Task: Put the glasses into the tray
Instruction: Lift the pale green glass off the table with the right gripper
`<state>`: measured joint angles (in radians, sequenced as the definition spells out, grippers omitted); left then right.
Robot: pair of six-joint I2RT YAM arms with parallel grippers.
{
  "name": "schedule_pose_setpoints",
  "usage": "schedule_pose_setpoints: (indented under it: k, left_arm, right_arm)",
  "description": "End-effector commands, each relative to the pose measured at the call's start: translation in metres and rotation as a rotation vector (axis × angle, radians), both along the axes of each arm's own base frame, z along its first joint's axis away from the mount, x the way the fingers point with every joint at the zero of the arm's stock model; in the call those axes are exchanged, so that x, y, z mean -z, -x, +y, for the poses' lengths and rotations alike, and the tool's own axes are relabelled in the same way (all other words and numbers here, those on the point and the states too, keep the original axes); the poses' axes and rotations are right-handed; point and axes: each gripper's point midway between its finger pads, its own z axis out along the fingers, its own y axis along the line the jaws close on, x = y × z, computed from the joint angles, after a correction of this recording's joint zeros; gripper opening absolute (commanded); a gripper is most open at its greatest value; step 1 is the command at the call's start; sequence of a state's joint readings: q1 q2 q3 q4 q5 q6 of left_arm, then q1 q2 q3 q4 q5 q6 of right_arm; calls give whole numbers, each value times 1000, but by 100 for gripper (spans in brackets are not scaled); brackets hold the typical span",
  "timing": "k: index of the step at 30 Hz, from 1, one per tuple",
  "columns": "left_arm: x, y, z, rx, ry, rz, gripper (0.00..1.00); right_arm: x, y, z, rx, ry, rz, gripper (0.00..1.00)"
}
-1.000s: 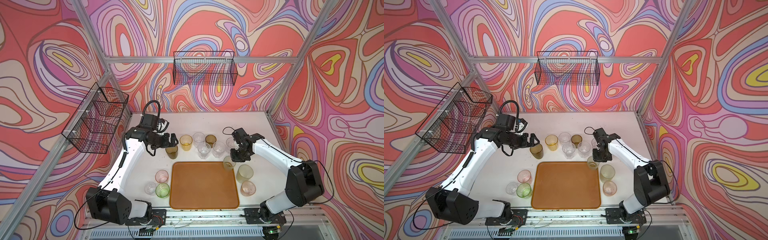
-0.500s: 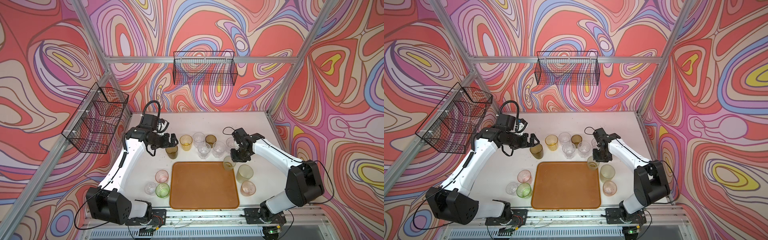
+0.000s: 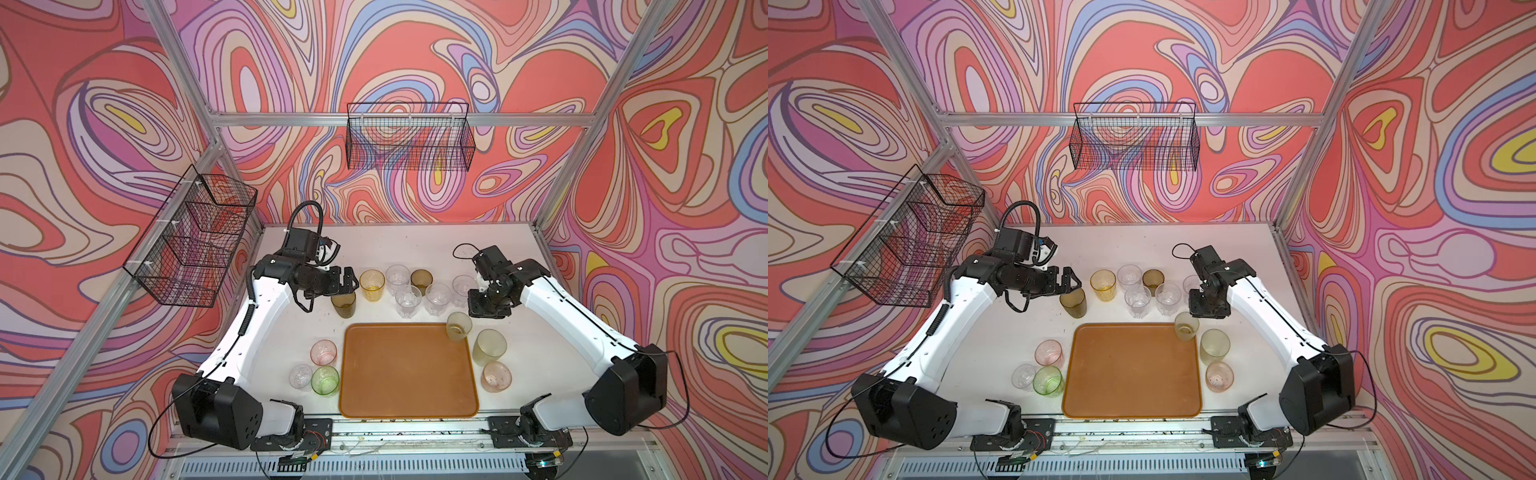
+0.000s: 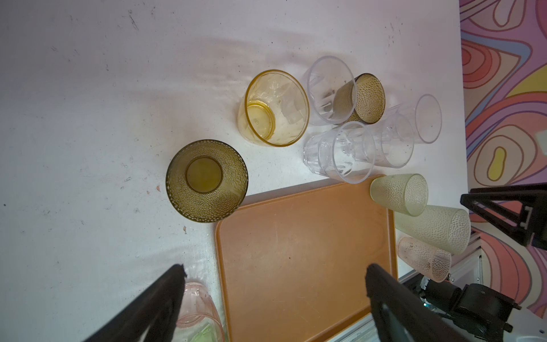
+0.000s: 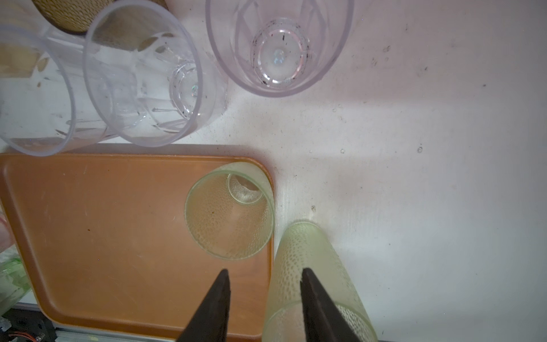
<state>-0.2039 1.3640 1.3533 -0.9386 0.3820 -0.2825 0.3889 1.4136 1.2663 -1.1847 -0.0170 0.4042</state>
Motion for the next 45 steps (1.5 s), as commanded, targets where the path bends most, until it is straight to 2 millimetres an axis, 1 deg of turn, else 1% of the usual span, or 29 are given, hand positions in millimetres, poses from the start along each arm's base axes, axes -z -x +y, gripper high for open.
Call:
schedule_pose_setpoints:
  k: [1,9,14,17,27,31,45]
  left_arm:
    - [-7,-5,-5,11,17,-19,98]
    - [-10,-5,-9,20,24,-29,98]
    - [-11,-7,-12,23,30,-28,98]
    - [-13,-8,-15,29,31,-29,98]
    - [-16,-10,-22,38,38,-26,98]
    - [-18,-10,-23,42,38,-29,98]
    - [-17,-12,-30,58,31,-20,97]
  right_arm:
    - [-10,18,-5,18,23,27,41]
    - [-12,47,-6,24,30,70,43]
    - [0,60,-3,29,17,102,42]
    - [7,65,-2,28,15,115,41]
    - [26,68,3,20,21,141,34]
    - [31,67,7,13,19,144,32]
    - [46,75,5,6,55,180,22]
